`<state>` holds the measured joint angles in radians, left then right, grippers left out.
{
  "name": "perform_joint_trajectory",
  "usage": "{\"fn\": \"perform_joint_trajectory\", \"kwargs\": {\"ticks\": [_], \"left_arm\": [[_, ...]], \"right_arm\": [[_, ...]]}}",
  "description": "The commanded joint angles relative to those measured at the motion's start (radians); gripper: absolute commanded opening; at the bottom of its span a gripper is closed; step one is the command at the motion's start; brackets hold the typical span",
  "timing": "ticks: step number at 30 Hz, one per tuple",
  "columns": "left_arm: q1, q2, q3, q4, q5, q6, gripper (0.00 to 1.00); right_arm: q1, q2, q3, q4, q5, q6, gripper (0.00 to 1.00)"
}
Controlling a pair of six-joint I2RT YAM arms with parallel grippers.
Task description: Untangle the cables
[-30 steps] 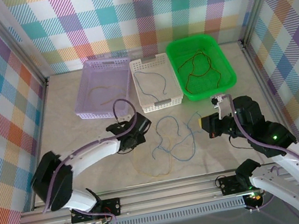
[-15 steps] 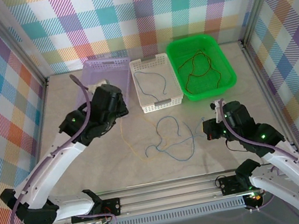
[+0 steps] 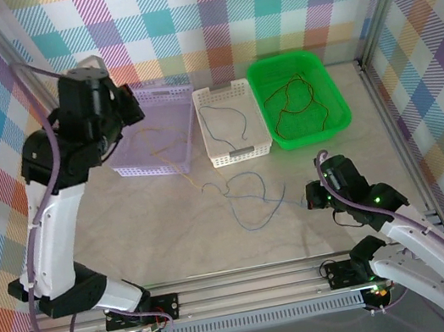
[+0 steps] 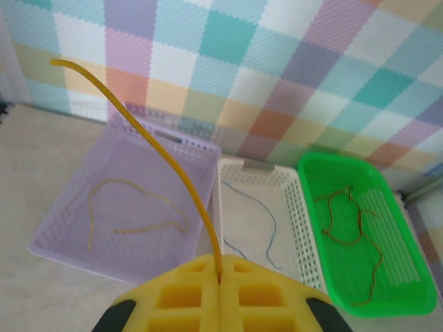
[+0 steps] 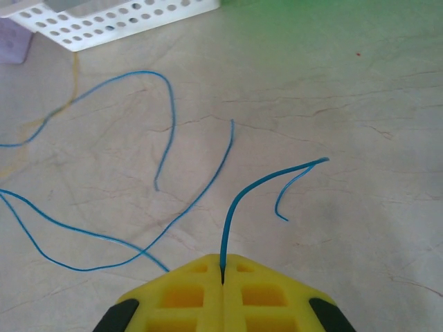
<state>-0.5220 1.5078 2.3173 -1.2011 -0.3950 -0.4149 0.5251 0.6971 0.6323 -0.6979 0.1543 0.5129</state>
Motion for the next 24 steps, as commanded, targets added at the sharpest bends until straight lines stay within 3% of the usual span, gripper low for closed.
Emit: {"fn": "perform_joint_trajectory", "kwargs": {"ticks": [1, 8, 13, 20, 24], "left_arm": [[0.055, 0.045, 0.102, -0.092, 0.055, 0.061, 0.0], [0.145, 0.063, 0.132, -0.051, 0.149, 0.021, 0.0], [0.178, 0.045, 0.2, -0.032, 0.123, 0.0, 0.0], [0.179, -0.116, 0.103, 0.112, 0.056, -0.053, 0.0], [0.179, -0.126, 0.169, 0.096, 0.081, -0.058, 0.0]], "right_arm": [[-0.011, 0.004, -0.017, 0.004, 0.067, 0.032, 0.0], [-0.044, 0.009, -0.043, -0.007, 0.156, 0.064, 0.0], [-0.086, 0.044, -0.063, 0.009, 0.183, 0.08, 0.0], [-0.133, 0.103, -0.123, 0.089, 0.173, 0.096, 0.0], [-0.148, 0.121, -0.122, 0.108, 0.167, 0.092, 0.0]]}}
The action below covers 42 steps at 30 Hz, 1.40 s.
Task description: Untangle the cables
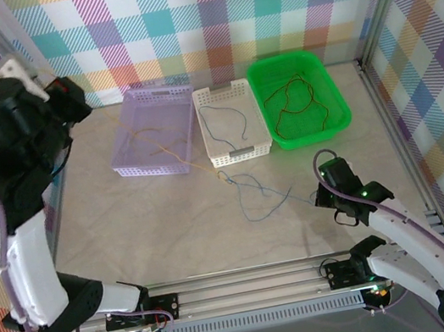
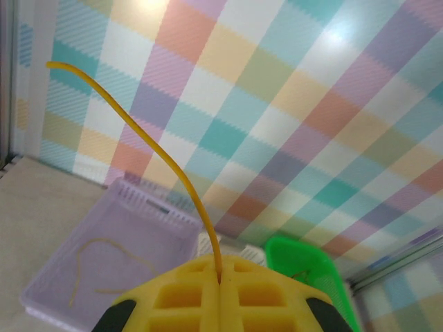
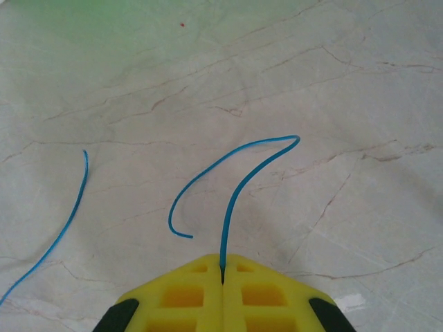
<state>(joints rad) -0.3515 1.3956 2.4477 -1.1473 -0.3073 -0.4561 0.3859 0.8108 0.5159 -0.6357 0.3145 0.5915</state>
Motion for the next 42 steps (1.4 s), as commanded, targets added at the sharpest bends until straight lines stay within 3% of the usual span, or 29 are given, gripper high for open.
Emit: {"fn": "perform_joint_trajectory", "kwargs": {"ticks": [1, 11, 14, 17, 18, 29, 33, 37, 42], "left_arm": [[0.009, -0.022, 0.043, 0.045, -0.003, -0.021, 0.0], [0.008, -0.058, 0.047, 0.078, 0.054, -0.087, 0.0], [0.008, -0.03, 0.04, 0.067, 0.095, -0.098, 0.0], [0.008, 0.0, 0.0, 0.063, 0.15, -0.118, 0.0], [0.008, 0.005, -0.016, 0.064, 0.161, -0.122, 0.0], [0.006, 0.062, -0.09, 0.108, 0.237, -0.161, 0.0], [0.0, 0.073, -0.09, 0.117, 0.247, -0.172, 0.0], [-0.009, 0.081, -0.09, 0.121, 0.246, -0.181, 0.0], [-0.023, 0.084, -0.091, 0.123, 0.245, -0.193, 0.0]], "right_arm": [[-0.013, 0.018, -0.006, 0.055, -0.002, 0.01, 0.0], [-0.016, 0.1, 0.023, 0.096, -0.047, -0.025, 0.0], [-0.017, 0.117, 0.065, 0.129, -0.138, -0.064, 0.0], [-0.016, 0.157, 0.13, 0.149, -0.252, -0.099, 0.15], [-0.016, 0.168, 0.153, 0.148, -0.276, -0.104, 0.25], [0.02, 0.157, 0.264, 0.349, -0.701, -0.243, 0.74], [0.142, 0.182, 0.258, 0.499, -0.818, -0.282, 0.77], [0.323, 0.274, 0.259, 0.66, -0.79, -0.343, 0.8], [0.429, 0.443, 0.277, 0.897, -0.737, -0.336, 0.81]]}}
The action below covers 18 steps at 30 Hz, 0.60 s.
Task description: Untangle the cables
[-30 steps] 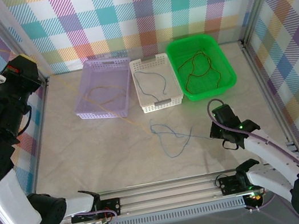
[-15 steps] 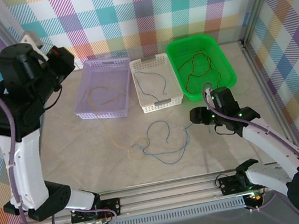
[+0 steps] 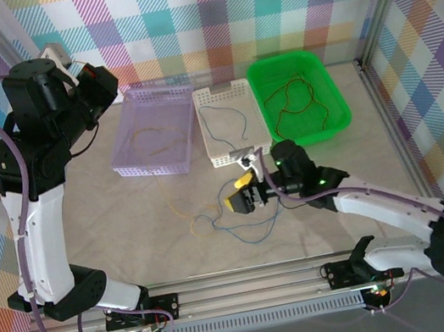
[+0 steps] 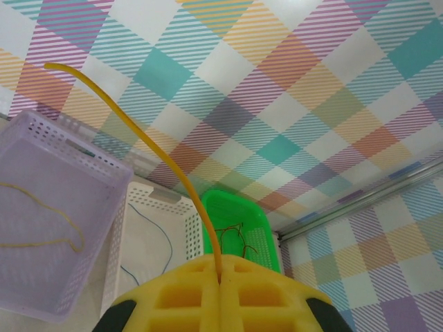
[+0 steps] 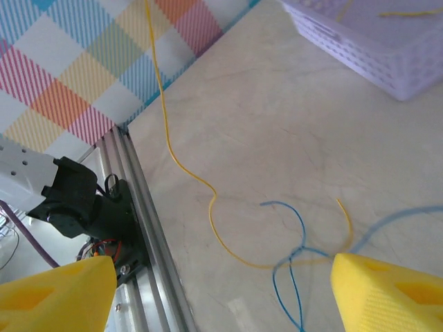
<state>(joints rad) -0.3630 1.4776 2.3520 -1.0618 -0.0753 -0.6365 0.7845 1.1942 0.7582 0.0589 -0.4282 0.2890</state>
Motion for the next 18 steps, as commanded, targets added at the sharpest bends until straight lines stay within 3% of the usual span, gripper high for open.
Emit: {"fn": "perform_joint_trajectory", "kwargs": {"ticks": [1, 8, 18], "left_arm": [[-0.013, 0.002, 0.004, 0.039, 0.012, -0.014, 0.0], [-0.022, 0.0, 0.005, 0.039, 0.005, -0.019, 0.0], [-0.023, -0.009, -0.013, 0.038, -0.003, -0.016, 0.0]], "right_arm": [[0.047, 0.103, 0.053, 0.228, 0.018, -0.04, 0.81], [0.161, 0.326, 0.188, 0.301, 0.126, -0.11, 0.84], [0.245, 0.549, 0.34, 0.397, 0.109, -0.066, 0.82]]}}
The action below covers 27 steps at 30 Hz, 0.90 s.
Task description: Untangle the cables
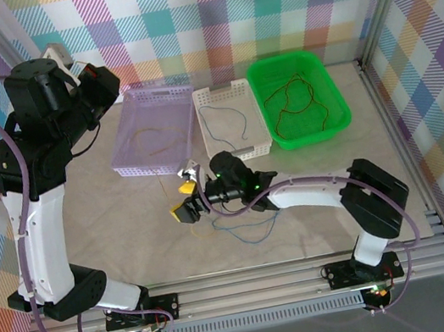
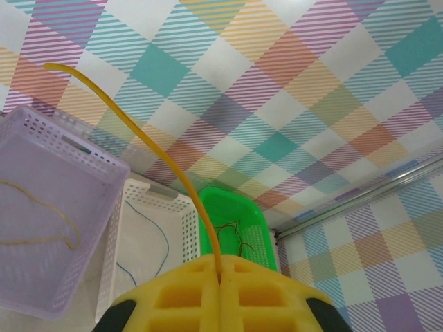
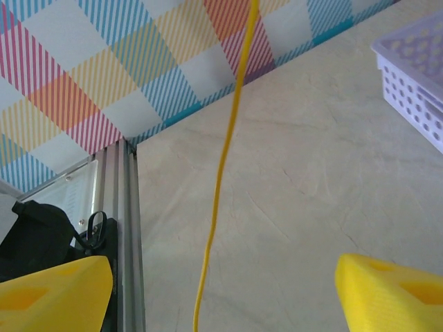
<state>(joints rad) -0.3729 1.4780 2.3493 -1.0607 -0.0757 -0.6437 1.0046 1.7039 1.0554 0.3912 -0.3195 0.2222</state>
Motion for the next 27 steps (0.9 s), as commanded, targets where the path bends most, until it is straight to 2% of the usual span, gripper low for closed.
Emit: {"fn": "perform_joint_trajectory", "kwargs": {"ticks": [1, 4, 6, 10, 13, 21, 27], "left_arm": [[-0.014, -0.011, -0.01, 0.033, -0.005, -0.008, 0.0], [-0.014, -0.02, -0.011, 0.028, -0.018, 0.004, 0.0], [-0.014, -0.022, -0.011, 0.024, -0.024, 0.011, 0.0], [-0.014, -0.037, -0.04, 0.019, -0.039, 0.031, 0.0], [-0.014, -0.073, -0.116, 0.036, -0.053, 0.051, 0.0], [-0.014, -0.175, -0.421, 0.114, -0.056, 0.075, 0.02], [-0.017, -0.256, -0.673, 0.208, -0.002, 0.041, 0.29]], "right_arm": [[0.031, 0.055, 0.053, 0.065, 0.003, 0.005, 0.82], [0.039, 0.088, 0.077, 0.051, -0.012, 0.017, 0.78], [0.044, 0.089, 0.08, 0.042, -0.02, 0.016, 0.7], [0.045, 0.017, 0.056, 0.034, -0.008, 0.028, 0.32], [0.045, -0.078, 0.071, -0.078, 0.012, 0.012, 0.0], [0.043, -0.319, 0.118, -0.262, 0.093, -0.057, 0.0], [0.011, -0.359, 0.303, -0.464, 0.127, -0.152, 0.0]]}}
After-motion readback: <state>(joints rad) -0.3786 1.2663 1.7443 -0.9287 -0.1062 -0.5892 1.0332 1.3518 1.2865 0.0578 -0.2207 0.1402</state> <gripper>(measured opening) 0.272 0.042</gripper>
